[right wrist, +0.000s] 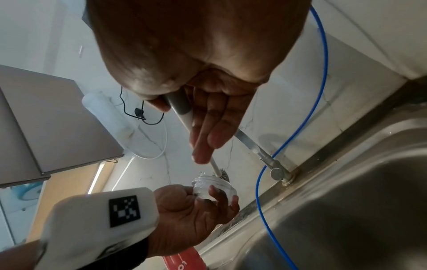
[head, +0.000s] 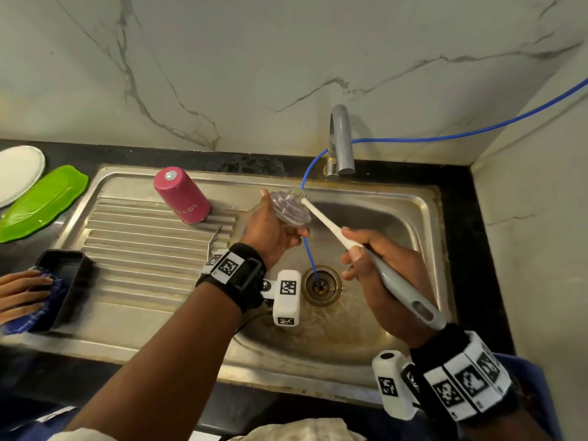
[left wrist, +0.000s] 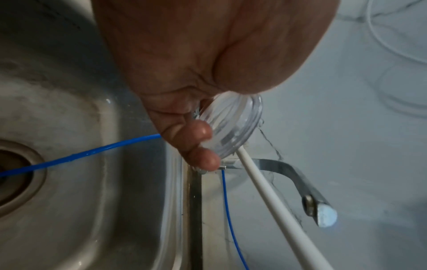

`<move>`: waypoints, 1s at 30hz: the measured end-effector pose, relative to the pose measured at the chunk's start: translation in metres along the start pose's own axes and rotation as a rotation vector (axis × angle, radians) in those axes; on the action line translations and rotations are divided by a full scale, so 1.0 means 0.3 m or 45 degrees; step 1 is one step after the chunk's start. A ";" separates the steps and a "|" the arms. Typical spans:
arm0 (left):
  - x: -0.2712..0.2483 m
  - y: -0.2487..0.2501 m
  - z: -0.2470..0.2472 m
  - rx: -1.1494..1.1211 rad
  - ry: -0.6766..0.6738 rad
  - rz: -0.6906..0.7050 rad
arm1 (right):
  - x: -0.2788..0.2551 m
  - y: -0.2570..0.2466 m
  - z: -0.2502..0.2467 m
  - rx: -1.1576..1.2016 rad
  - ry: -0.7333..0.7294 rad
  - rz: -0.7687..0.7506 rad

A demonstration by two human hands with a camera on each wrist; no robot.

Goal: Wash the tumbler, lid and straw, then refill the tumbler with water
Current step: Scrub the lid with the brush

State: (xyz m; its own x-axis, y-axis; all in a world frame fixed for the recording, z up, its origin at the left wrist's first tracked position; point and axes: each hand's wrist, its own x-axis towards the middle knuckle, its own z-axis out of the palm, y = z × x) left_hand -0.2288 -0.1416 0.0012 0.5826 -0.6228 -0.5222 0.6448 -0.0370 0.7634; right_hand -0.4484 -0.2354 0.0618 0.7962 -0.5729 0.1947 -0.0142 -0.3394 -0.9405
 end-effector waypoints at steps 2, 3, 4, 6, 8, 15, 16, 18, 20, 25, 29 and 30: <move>0.005 0.008 -0.002 -0.005 0.028 0.015 | 0.001 -0.016 -0.003 0.000 0.006 -0.011; 0.008 0.015 -0.005 -0.022 0.048 0.005 | -0.002 -0.028 -0.009 0.012 0.009 -0.024; 0.008 0.025 -0.007 -0.047 0.070 -0.015 | -0.007 -0.039 -0.016 0.021 0.015 -0.049; 0.014 0.041 -0.016 -0.089 0.119 -0.035 | -0.018 -0.056 -0.029 0.019 0.023 -0.114; 0.024 0.050 -0.023 -0.099 0.160 -0.016 | -0.023 -0.057 -0.036 -0.009 0.000 -0.154; 0.018 0.054 -0.027 -0.178 0.122 -0.096 | -0.036 -0.040 -0.050 0.080 0.033 -0.117; 0.015 0.058 -0.029 -0.177 0.109 -0.083 | -0.036 -0.044 -0.047 0.080 0.028 -0.113; 0.002 0.063 -0.021 -0.184 0.060 -0.067 | -0.028 -0.052 -0.045 0.074 0.025 -0.082; -0.002 0.065 -0.012 -0.175 0.060 -0.046 | -0.008 -0.053 -0.049 0.114 0.046 -0.052; 0.002 0.058 0.000 -0.139 0.016 -0.013 | 0.057 -0.049 -0.025 0.134 0.016 -0.103; 0.004 0.043 0.000 -0.151 0.006 0.019 | 0.048 -0.054 -0.006 0.007 -0.016 -0.105; 0.009 0.038 -0.013 -0.167 0.024 0.043 | 0.036 -0.060 -0.005 -0.017 -0.030 -0.098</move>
State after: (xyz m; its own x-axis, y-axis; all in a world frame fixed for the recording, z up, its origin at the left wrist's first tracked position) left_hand -0.2180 -0.1407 0.0069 0.6131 -0.6073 -0.5053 0.6833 0.0867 0.7250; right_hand -0.4405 -0.2365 0.0813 0.8093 -0.5269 0.2597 0.0396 -0.3920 -0.9191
